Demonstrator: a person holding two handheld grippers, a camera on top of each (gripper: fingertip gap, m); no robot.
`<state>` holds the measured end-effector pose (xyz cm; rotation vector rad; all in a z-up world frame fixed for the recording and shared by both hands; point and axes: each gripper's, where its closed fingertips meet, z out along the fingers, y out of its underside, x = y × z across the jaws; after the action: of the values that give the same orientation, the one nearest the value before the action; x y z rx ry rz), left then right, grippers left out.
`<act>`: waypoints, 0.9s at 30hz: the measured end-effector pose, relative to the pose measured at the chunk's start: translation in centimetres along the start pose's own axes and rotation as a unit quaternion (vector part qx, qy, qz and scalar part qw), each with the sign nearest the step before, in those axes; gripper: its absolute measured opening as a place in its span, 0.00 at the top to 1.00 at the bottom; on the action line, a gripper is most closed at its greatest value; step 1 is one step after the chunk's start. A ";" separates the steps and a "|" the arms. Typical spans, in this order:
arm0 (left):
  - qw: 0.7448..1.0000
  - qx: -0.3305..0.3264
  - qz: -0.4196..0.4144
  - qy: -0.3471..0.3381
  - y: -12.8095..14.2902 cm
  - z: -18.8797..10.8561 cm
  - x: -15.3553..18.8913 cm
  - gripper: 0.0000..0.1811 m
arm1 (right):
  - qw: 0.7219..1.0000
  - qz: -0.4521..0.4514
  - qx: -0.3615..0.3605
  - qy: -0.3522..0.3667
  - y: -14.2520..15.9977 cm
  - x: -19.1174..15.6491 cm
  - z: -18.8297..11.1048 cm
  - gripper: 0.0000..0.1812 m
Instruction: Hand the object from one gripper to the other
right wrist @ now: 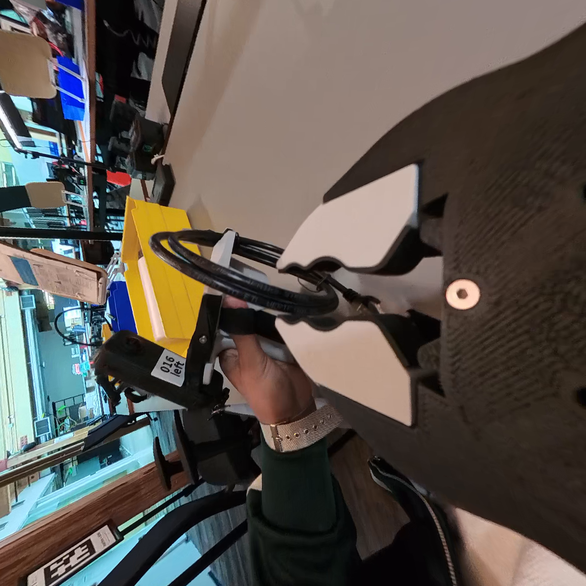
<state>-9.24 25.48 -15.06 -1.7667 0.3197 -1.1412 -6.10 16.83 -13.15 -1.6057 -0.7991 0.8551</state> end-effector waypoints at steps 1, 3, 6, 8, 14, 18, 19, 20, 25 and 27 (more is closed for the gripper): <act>1.000 0.000 0.003 -0.001 0.0 0.0 0.0 0.90 | 1.000 0.008 -0.005 -0.004 0.1 0.2 -0.1 0.92; 1.000 0.004 0.001 0.004 0.1 0.1 0.0 0.90 | 0.999 0.031 -0.006 -0.005 0.1 0.9 -0.4 0.94; 0.999 0.014 -0.012 0.031 0.1 0.2 0.5 0.90 | 0.996 0.089 0.015 -0.020 -0.7 1.8 -1.1 0.94; 0.998 0.033 -0.019 0.050 -0.2 0.2 0.8 0.87 | 0.990 0.131 0.036 -0.033 -1.4 2.4 -1.7 0.95; 0.989 0.062 -0.081 0.109 -0.8 0.4 1.4 0.71 | 0.963 0.195 0.155 -0.105 -5.0 4.1 -4.8 0.97; 0.960 0.037 -0.173 0.217 0.1 1.2 3.8 0.71 | 0.935 0.238 0.210 -0.156 -6.2 4.8 -6.4 0.97; 0.950 0.022 -0.197 0.239 0.7 1.5 4.4 0.71 | 0.928 0.247 0.219 -0.170 -6.4 4.7 -6.5 0.97; 0.942 0.004 -0.217 0.255 1.3 1.8 4.9 0.71 | 0.921 0.256 0.227 -0.185 -6.5 4.6 -6.7 0.97; 0.925 -0.004 -0.216 0.313 2.2 2.0 7.2 0.79 | 0.894 0.266 0.252 -0.260 -7.3 2.8 -7.2 0.97; 0.915 0.000 -0.205 0.346 1.8 1.6 8.1 0.79 | 0.882 0.271 0.261 -0.284 -7.6 2.1 -7.4 0.97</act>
<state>-3.17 20.29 -12.22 -1.4021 0.3693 -2.0678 0.82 16.30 -4.88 -1.0887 -0.4288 1.8338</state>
